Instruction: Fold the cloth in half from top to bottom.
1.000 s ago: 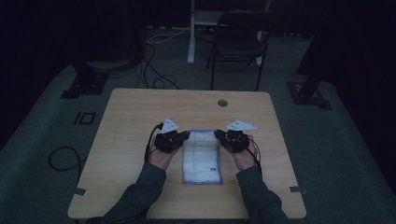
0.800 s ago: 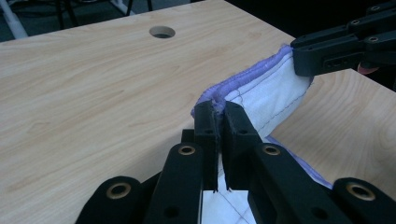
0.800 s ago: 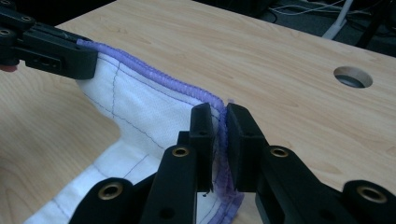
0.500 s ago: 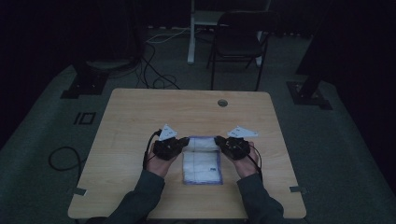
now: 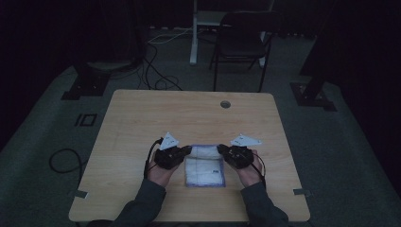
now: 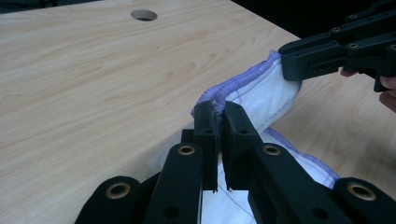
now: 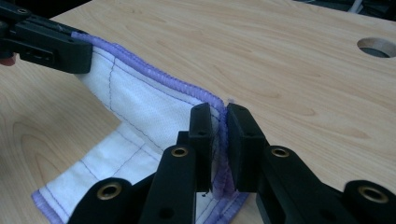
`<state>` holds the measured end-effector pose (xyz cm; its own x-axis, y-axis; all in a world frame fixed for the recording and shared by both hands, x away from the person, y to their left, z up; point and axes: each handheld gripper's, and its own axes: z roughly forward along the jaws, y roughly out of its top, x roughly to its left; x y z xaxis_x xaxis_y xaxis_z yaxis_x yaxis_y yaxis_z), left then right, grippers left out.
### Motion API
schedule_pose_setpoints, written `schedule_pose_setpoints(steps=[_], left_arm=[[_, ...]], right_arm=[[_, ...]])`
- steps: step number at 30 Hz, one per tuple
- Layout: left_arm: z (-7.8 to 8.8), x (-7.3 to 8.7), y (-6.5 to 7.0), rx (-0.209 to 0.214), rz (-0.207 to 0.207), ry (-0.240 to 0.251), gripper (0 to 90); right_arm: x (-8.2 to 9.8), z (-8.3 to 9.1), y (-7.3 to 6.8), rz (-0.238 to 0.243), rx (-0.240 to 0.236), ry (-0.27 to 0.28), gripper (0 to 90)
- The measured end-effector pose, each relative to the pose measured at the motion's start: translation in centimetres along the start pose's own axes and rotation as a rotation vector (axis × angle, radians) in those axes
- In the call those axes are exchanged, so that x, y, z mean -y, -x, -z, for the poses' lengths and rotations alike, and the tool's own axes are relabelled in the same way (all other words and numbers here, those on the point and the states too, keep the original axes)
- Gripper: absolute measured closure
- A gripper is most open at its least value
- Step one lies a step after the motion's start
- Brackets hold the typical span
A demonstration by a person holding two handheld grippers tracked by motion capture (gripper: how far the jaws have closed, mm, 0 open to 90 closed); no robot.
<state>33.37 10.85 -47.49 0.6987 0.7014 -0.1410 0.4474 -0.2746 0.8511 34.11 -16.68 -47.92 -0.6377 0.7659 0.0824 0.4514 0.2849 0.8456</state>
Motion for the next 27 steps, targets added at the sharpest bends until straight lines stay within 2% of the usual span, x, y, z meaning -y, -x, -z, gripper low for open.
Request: schedule_pose_setpoints(steps=[27], left_arm=[[0.4,2.3,1.2,0.031,0.02,-0.018,85.9]], right_arm=[[2.2,0.2,-0.6,-0.019,-0.023,-0.02,80.9]])
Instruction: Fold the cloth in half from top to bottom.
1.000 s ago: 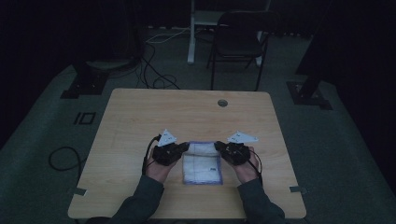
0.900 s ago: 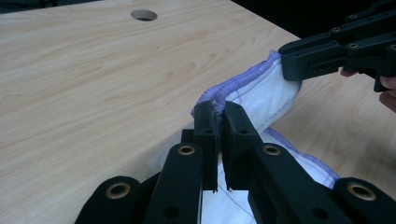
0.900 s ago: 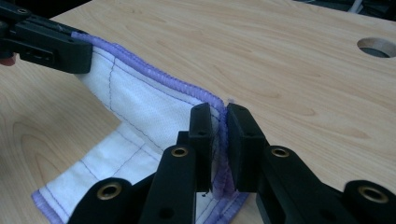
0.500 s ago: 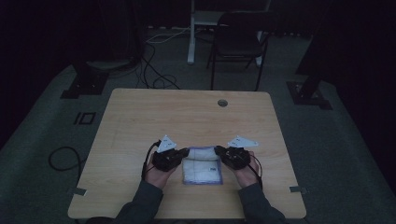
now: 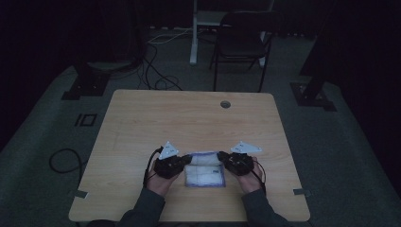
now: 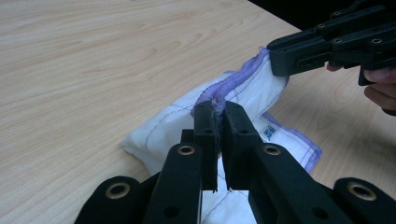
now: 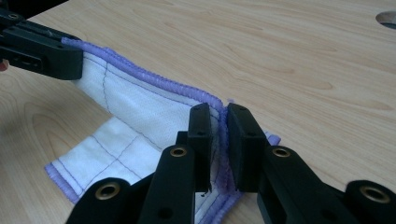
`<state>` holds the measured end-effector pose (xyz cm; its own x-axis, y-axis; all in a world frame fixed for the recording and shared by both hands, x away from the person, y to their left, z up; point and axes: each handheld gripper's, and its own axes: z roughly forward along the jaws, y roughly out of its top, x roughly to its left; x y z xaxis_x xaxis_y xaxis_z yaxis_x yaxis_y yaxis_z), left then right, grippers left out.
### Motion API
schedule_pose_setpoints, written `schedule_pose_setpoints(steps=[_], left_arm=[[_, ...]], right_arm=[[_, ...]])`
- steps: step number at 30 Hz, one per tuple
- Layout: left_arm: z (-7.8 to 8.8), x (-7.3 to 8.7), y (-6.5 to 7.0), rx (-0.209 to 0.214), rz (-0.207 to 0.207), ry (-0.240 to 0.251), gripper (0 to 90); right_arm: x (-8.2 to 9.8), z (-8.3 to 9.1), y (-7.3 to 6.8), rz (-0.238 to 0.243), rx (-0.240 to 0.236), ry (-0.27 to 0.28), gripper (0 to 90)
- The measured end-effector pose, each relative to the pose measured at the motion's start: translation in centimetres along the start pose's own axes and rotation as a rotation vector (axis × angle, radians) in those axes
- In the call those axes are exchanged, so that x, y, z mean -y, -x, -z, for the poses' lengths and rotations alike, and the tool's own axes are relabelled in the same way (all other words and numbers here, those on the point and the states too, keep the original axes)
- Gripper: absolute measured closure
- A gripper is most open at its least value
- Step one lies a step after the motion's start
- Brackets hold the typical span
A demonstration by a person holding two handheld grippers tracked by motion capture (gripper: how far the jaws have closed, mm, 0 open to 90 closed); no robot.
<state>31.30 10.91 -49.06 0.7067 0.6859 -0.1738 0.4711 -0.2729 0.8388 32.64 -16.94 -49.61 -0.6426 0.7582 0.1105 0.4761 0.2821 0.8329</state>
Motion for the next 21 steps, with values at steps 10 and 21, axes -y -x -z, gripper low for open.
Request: schedule_pose_setpoints(steps=[10,21], left_arm=[[-0.1,0.7,0.4,0.015,0.006,-0.01,85.8],[-0.1,1.4,0.9,0.022,0.009,-0.018,85.8]], right_arm=[[0.7,0.2,-0.1,-0.011,-0.002,-0.003,80.7],[1.5,0.3,-0.1,-0.017,-0.004,-0.003,80.4]])
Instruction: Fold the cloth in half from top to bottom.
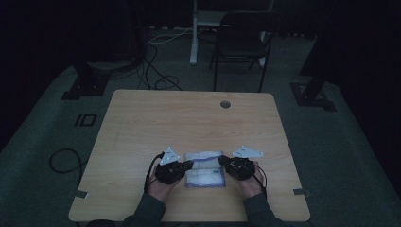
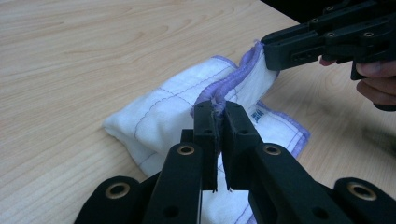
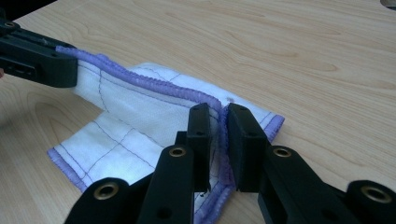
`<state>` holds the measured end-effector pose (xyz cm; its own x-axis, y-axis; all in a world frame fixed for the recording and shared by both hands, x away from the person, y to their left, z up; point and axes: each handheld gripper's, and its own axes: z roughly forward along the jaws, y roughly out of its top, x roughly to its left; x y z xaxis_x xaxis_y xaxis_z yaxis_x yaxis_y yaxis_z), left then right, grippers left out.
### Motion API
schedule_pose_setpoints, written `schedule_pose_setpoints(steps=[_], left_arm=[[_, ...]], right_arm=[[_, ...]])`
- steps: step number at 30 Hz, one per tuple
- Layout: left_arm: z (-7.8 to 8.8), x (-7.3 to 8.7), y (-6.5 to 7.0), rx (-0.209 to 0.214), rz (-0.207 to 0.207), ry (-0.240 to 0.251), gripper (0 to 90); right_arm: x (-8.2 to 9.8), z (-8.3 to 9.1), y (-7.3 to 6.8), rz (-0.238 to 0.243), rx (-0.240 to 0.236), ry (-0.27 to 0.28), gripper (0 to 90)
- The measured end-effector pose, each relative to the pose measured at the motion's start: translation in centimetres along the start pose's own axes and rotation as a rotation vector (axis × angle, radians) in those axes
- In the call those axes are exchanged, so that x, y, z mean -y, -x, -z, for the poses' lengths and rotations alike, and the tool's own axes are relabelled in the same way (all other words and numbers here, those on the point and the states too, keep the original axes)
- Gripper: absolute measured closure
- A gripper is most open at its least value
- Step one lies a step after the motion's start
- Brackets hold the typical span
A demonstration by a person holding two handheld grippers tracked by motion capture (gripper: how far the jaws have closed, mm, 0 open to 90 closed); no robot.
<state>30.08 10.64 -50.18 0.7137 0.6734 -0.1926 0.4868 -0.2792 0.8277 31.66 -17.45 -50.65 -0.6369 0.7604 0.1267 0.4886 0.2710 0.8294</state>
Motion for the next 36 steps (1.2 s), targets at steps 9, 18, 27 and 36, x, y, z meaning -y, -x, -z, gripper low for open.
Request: schedule_pose_setpoints(steps=[9,18,27,36], left_arm=[[0.0,0.7,0.1,0.002,0.009,-0.011,85.8],[-0.2,1.8,0.3,0.013,0.023,-0.034,85.5],[0.7,2.4,0.4,0.051,0.034,-0.02,78.6],[1.8,1.5,-0.1,0.03,0.03,0.033,74.6]], right_arm=[[0.5,0.2,-0.2,-0.006,-0.002,-0.001,81.5],[1.2,0.4,-0.3,-0.017,-0.002,-0.007,82.5],[1.9,1.0,-0.4,-0.018,-0.023,-0.022,79.4],[1.6,1.9,-0.1,-0.02,-0.013,0.014,75.0]])
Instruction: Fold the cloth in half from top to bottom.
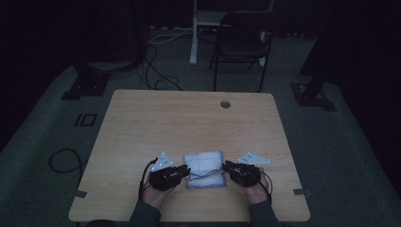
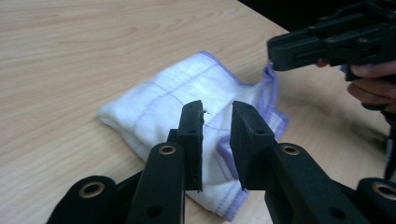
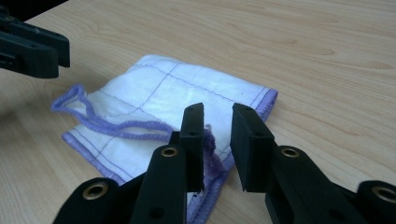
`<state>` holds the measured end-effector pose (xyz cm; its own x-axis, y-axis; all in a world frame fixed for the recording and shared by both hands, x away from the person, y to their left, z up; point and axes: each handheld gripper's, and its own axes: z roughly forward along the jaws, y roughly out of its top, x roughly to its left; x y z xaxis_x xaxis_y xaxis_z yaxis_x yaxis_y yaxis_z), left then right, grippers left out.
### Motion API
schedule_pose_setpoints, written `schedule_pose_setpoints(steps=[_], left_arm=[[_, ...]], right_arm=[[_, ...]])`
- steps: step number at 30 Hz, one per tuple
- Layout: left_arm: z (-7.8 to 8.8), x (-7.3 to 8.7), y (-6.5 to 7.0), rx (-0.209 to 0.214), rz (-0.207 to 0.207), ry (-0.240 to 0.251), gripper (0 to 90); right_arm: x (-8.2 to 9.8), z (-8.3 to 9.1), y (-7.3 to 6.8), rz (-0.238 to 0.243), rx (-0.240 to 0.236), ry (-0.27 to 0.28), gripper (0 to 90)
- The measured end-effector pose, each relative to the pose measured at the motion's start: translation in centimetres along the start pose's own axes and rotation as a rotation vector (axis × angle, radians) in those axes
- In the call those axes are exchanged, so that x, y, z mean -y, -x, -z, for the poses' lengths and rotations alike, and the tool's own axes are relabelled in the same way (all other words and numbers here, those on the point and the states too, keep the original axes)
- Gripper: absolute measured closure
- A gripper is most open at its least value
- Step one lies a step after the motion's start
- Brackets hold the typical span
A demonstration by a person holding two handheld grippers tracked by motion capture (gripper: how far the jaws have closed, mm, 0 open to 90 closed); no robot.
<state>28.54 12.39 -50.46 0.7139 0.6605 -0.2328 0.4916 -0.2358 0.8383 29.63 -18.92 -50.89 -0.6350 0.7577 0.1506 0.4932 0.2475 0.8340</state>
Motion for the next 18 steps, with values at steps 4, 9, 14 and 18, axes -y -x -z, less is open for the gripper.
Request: schedule_pose_setpoints(steps=[4,9,14,18], left_arm=[[-0.8,0.3,-0.6,-0.026,0.005,-0.03,74.3],[-1.7,1.2,-0.6,-0.038,-0.001,-0.077,73.4],[-2.2,2.1,0.3,-0.05,-0.041,-0.116,72.4],[-2.3,2.7,0.6,-0.063,-0.069,-0.135,72.0]], right_arm=[[-0.1,-0.1,0.2,-0.006,0.009,0.007,73.3],[-0.4,-0.2,0.7,-0.02,0.026,0.023,71.3],[-0.3,-0.5,1.1,-0.021,0.03,0.016,70.1],[-0.1,-0.6,1.6,-0.031,0.044,0.015,68.6]])
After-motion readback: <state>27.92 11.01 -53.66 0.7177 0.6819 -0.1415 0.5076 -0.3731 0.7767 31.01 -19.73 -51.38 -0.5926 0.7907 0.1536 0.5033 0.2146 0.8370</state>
